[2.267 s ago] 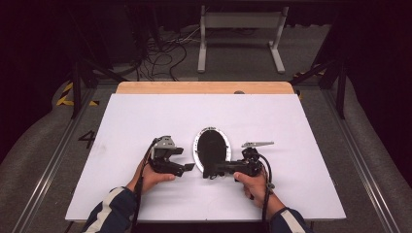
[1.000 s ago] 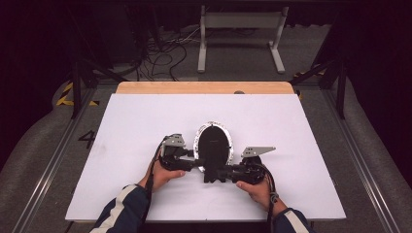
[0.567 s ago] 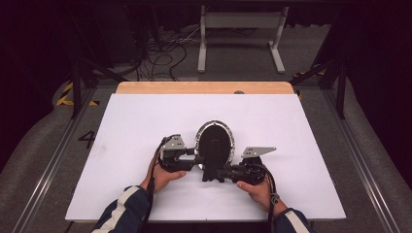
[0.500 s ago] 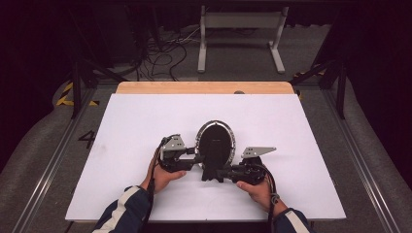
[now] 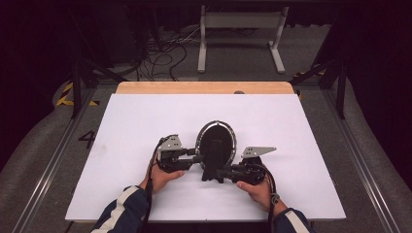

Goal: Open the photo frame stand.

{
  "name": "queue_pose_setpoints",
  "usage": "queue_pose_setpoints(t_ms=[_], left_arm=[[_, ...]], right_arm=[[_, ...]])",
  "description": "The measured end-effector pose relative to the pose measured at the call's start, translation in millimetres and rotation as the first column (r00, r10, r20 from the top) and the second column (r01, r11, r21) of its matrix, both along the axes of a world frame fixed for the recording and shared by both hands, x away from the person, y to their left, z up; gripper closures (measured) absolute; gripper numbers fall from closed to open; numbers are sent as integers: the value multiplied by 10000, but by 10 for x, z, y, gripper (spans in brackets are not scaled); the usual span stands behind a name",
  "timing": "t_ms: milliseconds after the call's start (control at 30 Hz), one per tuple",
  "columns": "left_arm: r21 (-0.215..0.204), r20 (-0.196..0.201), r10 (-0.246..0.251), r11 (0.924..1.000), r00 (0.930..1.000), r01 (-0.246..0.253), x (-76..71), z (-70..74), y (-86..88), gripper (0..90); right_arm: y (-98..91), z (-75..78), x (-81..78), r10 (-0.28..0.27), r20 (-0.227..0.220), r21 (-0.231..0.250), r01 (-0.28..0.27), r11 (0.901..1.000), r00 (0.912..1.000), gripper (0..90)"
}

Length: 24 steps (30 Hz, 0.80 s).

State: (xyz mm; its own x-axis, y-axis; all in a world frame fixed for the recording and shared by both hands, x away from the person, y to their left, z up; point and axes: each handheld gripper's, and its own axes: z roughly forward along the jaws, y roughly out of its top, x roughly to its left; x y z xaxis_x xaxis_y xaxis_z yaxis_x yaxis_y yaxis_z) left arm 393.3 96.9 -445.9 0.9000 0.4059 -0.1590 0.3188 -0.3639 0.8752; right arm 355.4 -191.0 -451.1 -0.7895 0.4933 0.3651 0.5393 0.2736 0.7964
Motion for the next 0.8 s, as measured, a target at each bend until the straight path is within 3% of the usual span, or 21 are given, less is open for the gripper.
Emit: queue_pose_setpoints(t_ms=[100, 300, 533, 733, 800], left_arm=[[-23, -220, -285, 9996, 9994, 285, -8, -20, -40, 636], [11, -186, -363, 9993, 9992, 363, -13, -26, -60, 627], [340, 810, -54, 9994, 9967, 27, -76, 36, -69, 655], [645, 1682, 268, 9972, 9854, -381, -121, 79, -54, 705], [648, 1754, 275, 9971, 9841, -394, -125, 82, -49, 730]], right_arm=[[-5, -11, 6, -25, -27, -27, 25, 10000, 10000, 703], [7, -14, 2, 21, 31, -64, -21, 10000, 10000, 701], [11, 25, -16, 50, 226, -30, -49, 10000, 9997, 706], [44, 65, -44, 180, 616, -375, -157, 9992, 9979, 726], [46, 70, -47, 198, 682, -462, -167, 9988, 9975, 725]])
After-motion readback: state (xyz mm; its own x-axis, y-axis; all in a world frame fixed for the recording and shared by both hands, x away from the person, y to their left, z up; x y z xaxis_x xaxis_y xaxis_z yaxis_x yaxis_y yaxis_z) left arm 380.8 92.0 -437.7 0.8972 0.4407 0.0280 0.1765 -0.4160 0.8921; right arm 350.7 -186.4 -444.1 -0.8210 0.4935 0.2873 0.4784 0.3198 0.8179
